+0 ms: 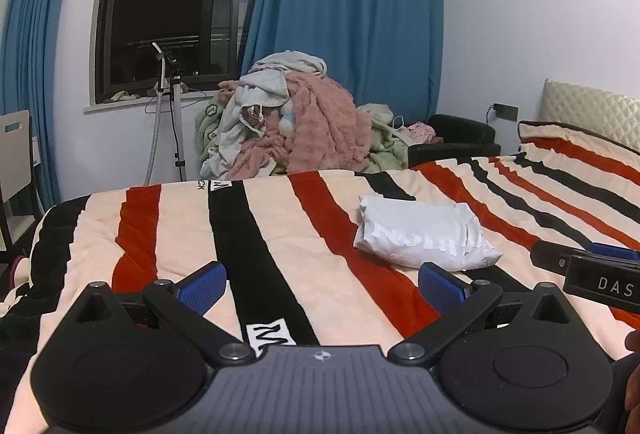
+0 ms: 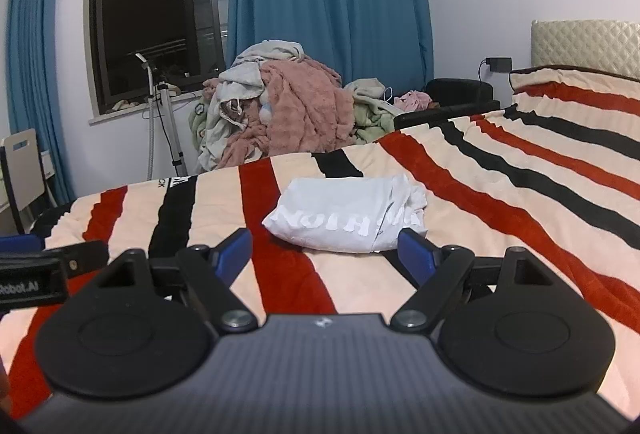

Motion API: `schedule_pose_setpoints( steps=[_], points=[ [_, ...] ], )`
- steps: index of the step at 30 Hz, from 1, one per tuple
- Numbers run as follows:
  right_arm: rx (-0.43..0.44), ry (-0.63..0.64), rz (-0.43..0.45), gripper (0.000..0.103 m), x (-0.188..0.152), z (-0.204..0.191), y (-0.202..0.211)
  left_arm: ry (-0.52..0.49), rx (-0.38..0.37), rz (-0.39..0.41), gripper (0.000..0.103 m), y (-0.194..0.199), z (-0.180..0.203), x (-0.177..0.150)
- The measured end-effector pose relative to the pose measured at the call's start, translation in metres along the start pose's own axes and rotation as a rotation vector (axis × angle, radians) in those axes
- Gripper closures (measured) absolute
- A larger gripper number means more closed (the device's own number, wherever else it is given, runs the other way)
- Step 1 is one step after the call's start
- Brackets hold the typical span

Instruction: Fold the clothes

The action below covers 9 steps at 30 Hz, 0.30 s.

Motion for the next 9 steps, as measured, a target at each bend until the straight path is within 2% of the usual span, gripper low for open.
schedule_pose_setpoints(
  steps=[9],
  points=[
    [0.001, -0.001, -0.001, 0.021, -0.0003, -0.0009, 0.0008, -0.001, 0.015, 0.014, 0.0, 0.0026, 0.0032, -0.0011]
  ],
)
Point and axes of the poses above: each gripper's, at about its wrist camera, not at the fingertips, and y roughly against the way its jaws point, z to its right, x to its top, the point moved 3 cm from there along -y, roughly the way its jaws point, and after that the axes turned 4 degrees about y, right-handed, at the moved point
